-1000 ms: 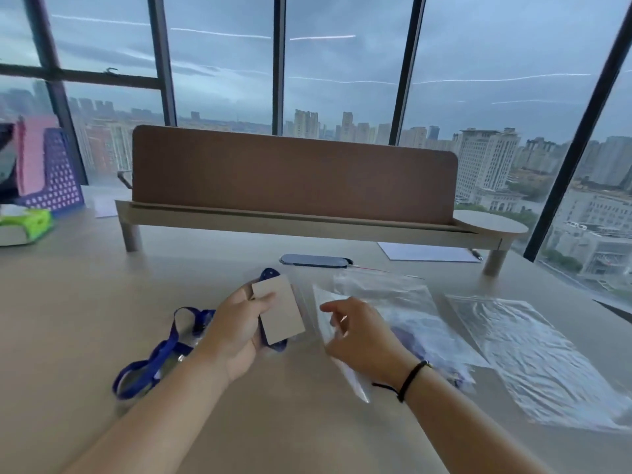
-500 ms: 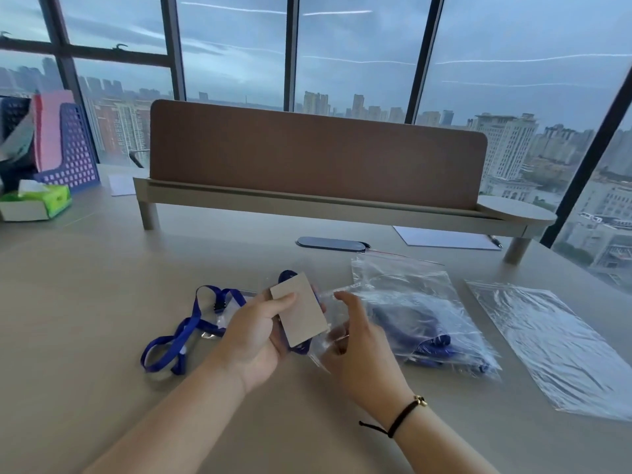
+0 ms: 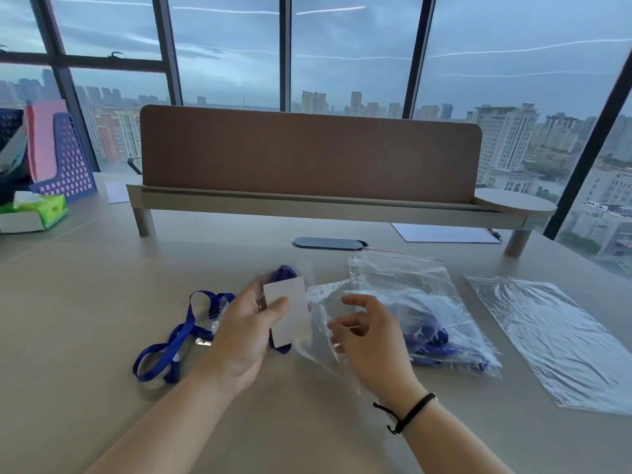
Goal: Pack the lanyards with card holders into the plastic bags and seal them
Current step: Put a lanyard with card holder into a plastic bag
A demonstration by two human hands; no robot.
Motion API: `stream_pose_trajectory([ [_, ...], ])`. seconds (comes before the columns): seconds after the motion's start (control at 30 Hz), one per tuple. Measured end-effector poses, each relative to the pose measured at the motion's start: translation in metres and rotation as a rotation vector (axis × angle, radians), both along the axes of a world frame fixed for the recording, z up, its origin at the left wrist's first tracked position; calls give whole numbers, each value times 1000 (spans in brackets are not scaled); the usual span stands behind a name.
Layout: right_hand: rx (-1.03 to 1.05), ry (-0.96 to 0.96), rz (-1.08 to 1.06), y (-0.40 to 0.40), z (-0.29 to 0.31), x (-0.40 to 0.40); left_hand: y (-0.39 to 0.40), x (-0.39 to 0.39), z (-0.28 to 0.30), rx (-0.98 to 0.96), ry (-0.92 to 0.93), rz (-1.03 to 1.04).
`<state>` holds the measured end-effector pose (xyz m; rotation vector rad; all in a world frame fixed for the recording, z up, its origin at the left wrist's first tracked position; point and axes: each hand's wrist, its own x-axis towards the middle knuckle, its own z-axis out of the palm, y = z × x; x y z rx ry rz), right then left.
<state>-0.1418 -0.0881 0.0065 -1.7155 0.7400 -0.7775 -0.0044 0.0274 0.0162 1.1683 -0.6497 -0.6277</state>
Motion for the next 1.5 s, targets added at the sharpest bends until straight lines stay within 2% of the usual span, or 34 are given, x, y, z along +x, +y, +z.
stream_pose_trajectory([
  [0.13,113,-84,8,-2,6,-3,7,-5,1,155,-738,5],
  [0.17,139,-99,1,-3,7,-4,9,-9,0,179,-856,-33],
  [0.23,206,-133,-6,-5,11,-5,10,-15,0,188,-958,-81],
  [0.4,397,-230,42,-8,20,-9,12,-11,1,169,-1124,-39],
  [0.53,473,-260,31,-11,27,-14,13,-6,-2,218,-1220,-56],
  [0.63,299,-149,25,-12,28,-16,9,-6,-5,235,-1335,-67],
  [0.8,-124,26,1,-2,28,-16,2,-10,-2,224,-1585,-84],
  [0.93,-392,29,-12,7,34,-19,0,-9,-1,244,-1751,-65],
  [1.0,-459,-8,26,12,37,-21,-4,-8,-4,296,-1835,-60],
  [1.13,-502,-68,109,19,36,-21,-15,-24,8,439,-2131,-7],
  [1.23,-506,-116,109,18,36,-21,-22,-35,13,418,-2172,59],
  [1.3,-503,-119,107,17,36,-23,-28,-35,8,400,-2099,-14],
  [1.37,-530,-113,102,16,35,-22,-31,-35,10,411,-2071,9],
  [1.5,-748,-50,24,11,30,-18,-40,-22,8,451,-2312,155],
])
